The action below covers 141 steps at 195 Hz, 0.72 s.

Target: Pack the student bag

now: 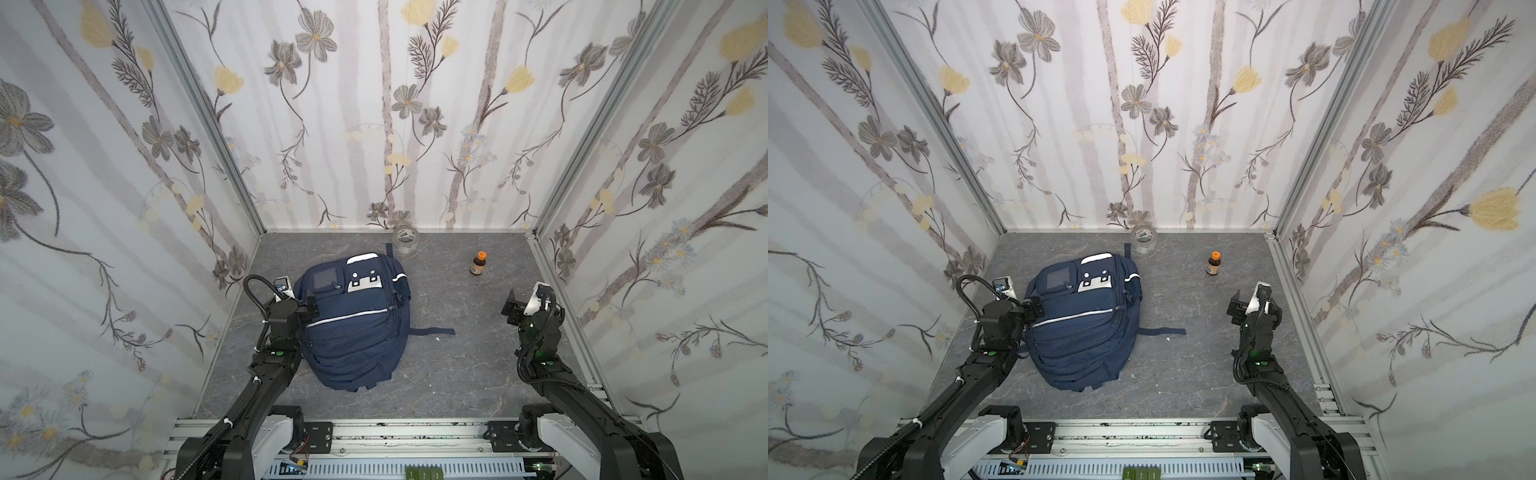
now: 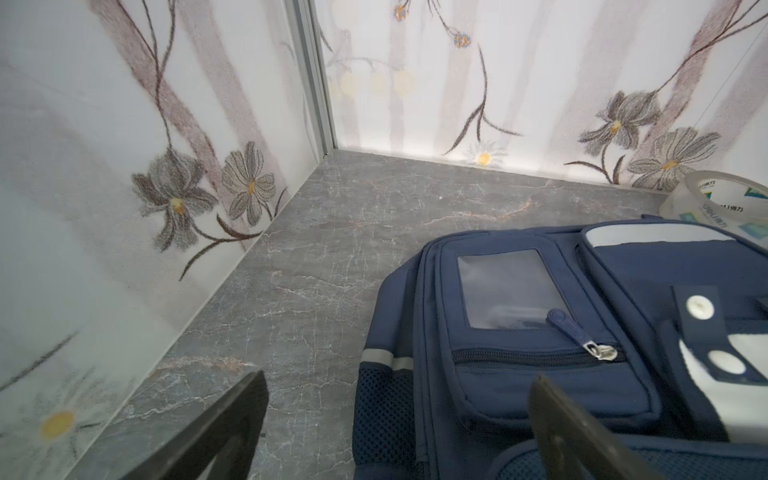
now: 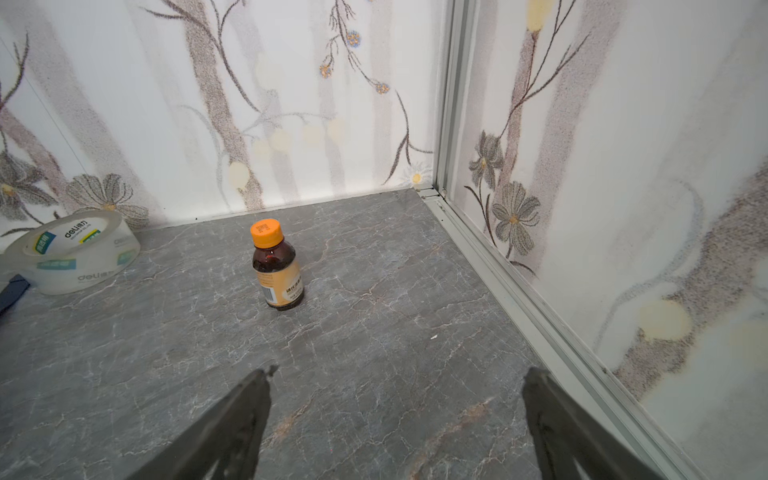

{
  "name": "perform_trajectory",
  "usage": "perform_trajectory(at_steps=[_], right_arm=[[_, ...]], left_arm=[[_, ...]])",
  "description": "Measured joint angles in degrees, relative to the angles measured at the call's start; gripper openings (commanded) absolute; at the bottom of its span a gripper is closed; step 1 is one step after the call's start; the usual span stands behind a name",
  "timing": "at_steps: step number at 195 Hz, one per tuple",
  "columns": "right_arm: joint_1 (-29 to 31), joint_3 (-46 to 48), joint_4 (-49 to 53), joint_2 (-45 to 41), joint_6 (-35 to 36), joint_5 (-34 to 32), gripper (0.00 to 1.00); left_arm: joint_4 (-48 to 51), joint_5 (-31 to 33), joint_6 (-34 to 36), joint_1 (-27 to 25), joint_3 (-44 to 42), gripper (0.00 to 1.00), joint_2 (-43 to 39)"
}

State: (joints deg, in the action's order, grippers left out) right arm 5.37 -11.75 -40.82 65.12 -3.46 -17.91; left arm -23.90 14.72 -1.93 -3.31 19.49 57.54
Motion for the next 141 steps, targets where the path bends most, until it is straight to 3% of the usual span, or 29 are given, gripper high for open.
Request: perform_trajectory(at_steps=[46,72,115,141], right_arm=[[-3.82,2.03,-15.26,8.33,1.81,12.37,0.95],[-5.73,-1.68,-16.83,12.15,1.77,17.66,0.95],[-6.12,-0.92,-20.59,12.94,2.32,23.47,1.00],[-7.21,1.51,-28.20,19.69,2.27,24.24,1.00]], left_arm=[[-18.12,-4.96,-1.81,3.91,-5.03,1.00,11.37],[-26.80,-8.37,-2.84,5.40,-6.51,1.00,17.81],[-37.75,-13.33,-2.78,6.27,-5.99,1.00,26.58],[-45.16,-13.64,-3.30,6.51,-6.25,1.00,32.85]])
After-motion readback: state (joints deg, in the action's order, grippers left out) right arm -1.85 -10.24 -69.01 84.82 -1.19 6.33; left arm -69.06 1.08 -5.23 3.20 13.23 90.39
